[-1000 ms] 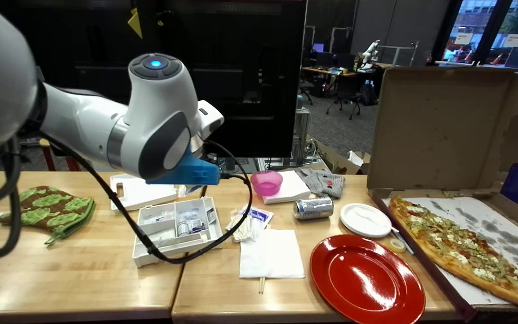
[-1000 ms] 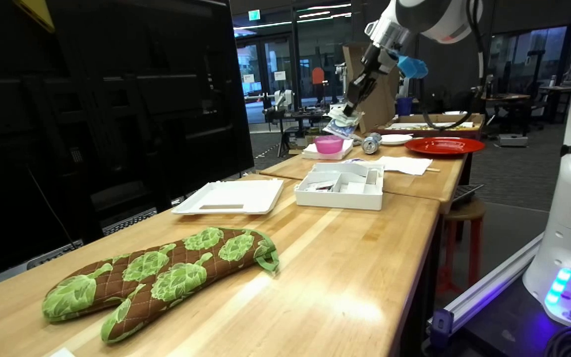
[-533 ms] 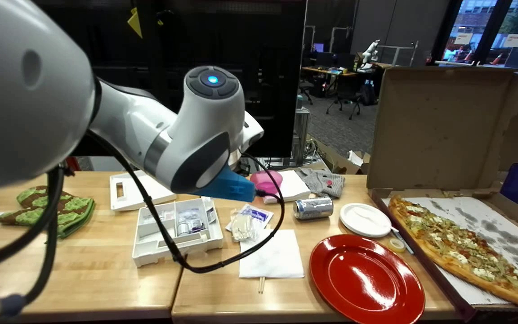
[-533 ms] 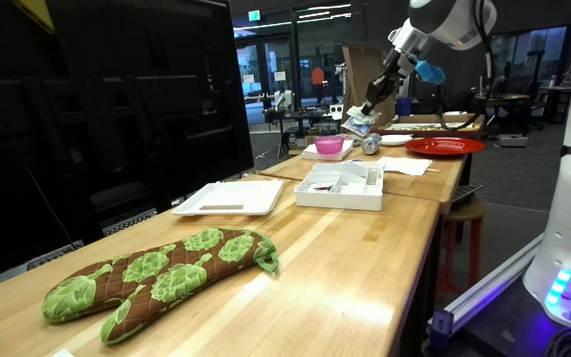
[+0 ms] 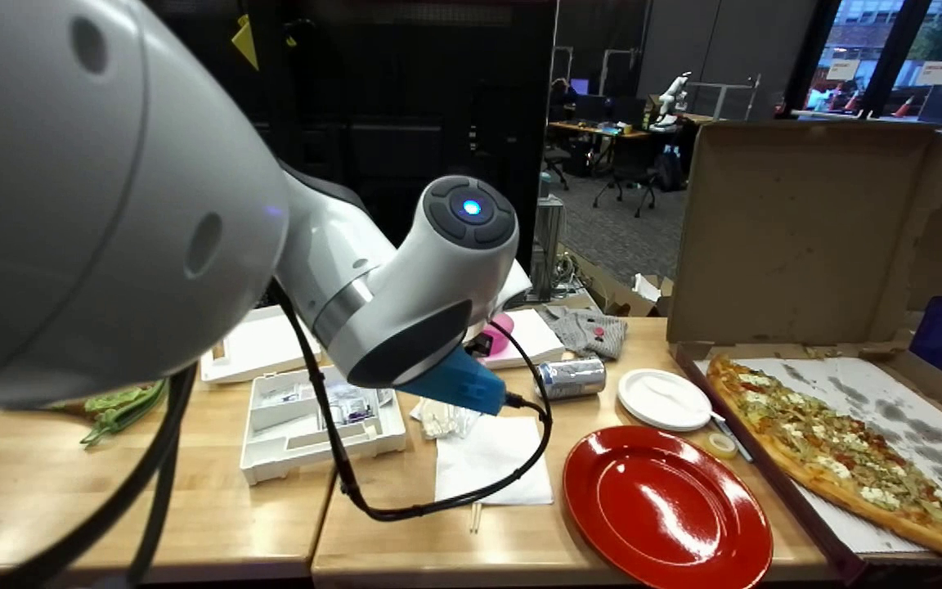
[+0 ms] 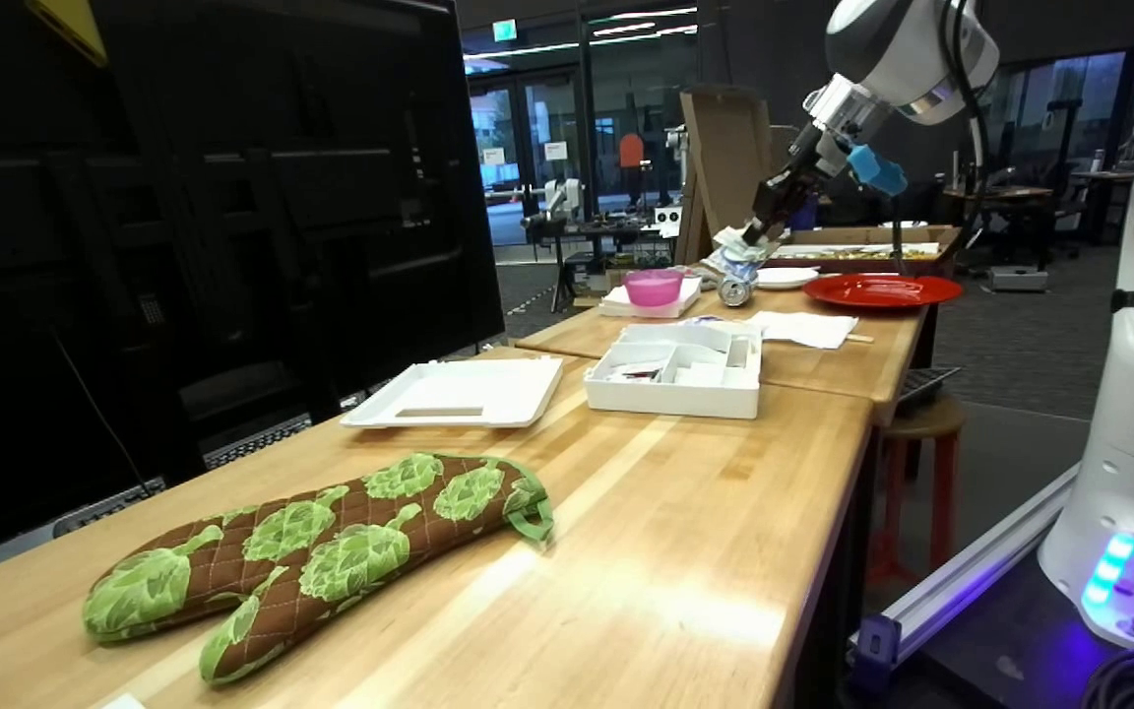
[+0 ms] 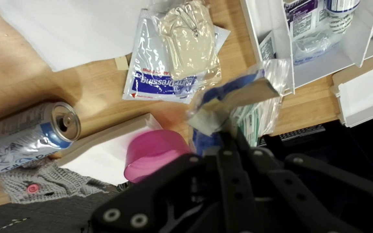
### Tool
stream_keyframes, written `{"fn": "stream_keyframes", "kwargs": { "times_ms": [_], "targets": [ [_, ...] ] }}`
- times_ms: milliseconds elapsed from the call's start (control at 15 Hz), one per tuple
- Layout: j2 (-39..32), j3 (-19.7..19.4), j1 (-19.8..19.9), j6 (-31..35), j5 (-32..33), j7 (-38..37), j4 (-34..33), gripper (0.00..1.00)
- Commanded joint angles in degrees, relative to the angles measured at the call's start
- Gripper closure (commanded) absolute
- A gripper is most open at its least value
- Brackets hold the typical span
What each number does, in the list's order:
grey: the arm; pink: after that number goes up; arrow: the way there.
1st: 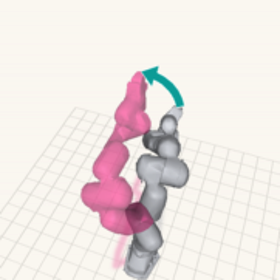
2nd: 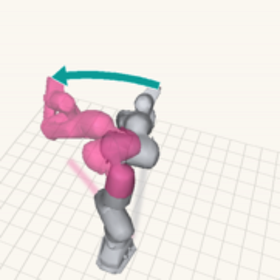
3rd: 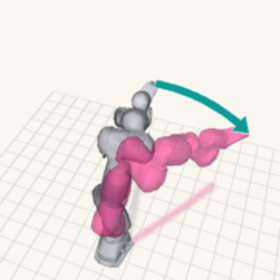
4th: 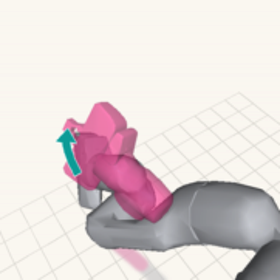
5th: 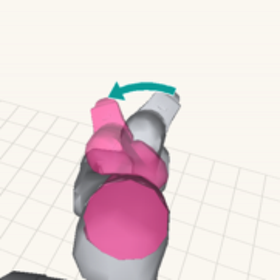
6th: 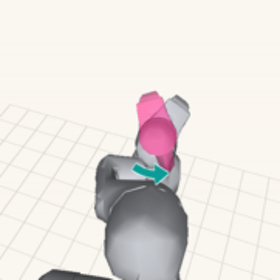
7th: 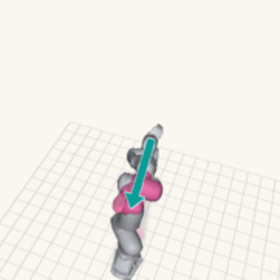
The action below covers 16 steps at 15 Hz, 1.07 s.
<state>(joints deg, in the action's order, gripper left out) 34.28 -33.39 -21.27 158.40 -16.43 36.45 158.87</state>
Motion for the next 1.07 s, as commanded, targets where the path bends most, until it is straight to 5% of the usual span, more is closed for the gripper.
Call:
{"fn": "stream_keyframes", "kwargs": {
  "times_ms": [0, 933, 1000],
  "targets": [
    [-4.55, -5.26, -5.61, 2.73, -5.79, 4.06, -1.88, 0.99],
    [-11.81, -24.95, -25.44, 4.41, -11.87, 6.35, -9.29, 0.99],
    [-11.99, -26.19, -26.62, 4.35, -11.93, 6.27, -9.68, 0.72]
  ]
}}
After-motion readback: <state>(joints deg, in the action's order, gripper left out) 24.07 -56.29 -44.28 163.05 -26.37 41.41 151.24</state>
